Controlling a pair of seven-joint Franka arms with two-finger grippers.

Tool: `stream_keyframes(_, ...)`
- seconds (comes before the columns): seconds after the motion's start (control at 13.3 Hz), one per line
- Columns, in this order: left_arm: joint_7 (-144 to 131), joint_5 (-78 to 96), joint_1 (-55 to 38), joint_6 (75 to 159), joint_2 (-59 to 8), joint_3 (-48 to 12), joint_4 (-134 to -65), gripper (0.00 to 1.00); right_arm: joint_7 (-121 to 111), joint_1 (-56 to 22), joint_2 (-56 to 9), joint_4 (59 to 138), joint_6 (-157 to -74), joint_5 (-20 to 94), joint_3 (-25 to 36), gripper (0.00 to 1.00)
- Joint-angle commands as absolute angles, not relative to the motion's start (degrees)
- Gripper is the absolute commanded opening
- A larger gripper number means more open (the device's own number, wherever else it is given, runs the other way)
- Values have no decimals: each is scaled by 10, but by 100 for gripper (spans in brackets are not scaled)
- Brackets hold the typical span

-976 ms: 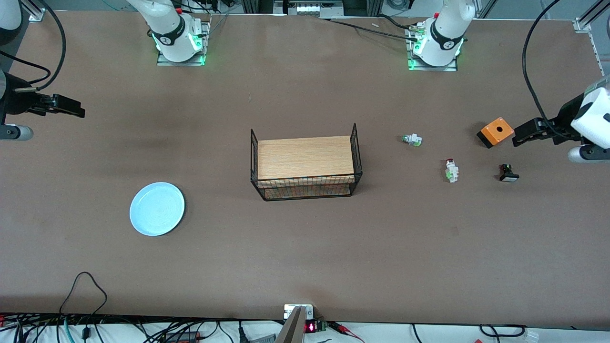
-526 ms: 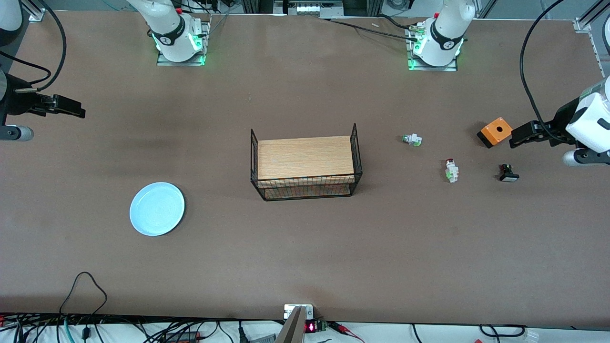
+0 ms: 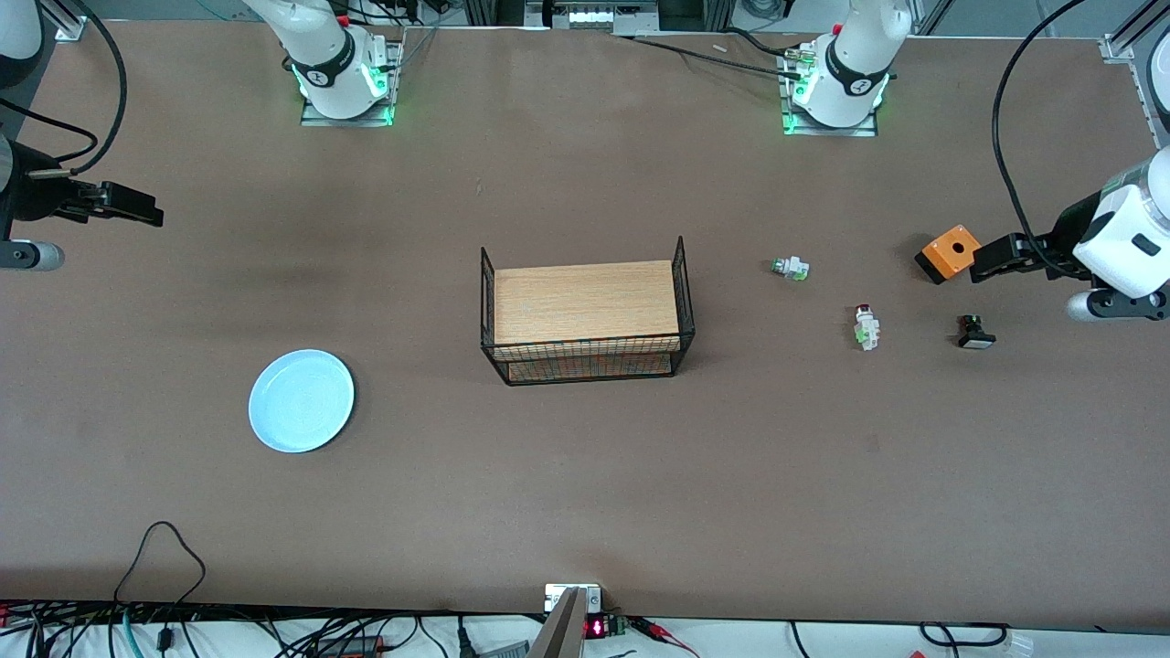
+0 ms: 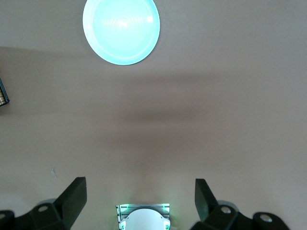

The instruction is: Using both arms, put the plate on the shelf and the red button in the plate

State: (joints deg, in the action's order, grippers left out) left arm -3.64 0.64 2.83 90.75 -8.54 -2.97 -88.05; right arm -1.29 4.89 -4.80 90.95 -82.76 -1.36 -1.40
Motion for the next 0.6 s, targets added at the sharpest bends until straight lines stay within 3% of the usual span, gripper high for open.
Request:
stream_keyframes(0.0, -37, 5, 27, 901, -90, -30, -880, 100, -6, 50, -54, 894, -816, -10, -15, 100)
stream_keyframes(0.53, -40, -7, 17, 900, -90, -30, -881, 100, 5, 48, -85, 893, -824, -2, -16, 100)
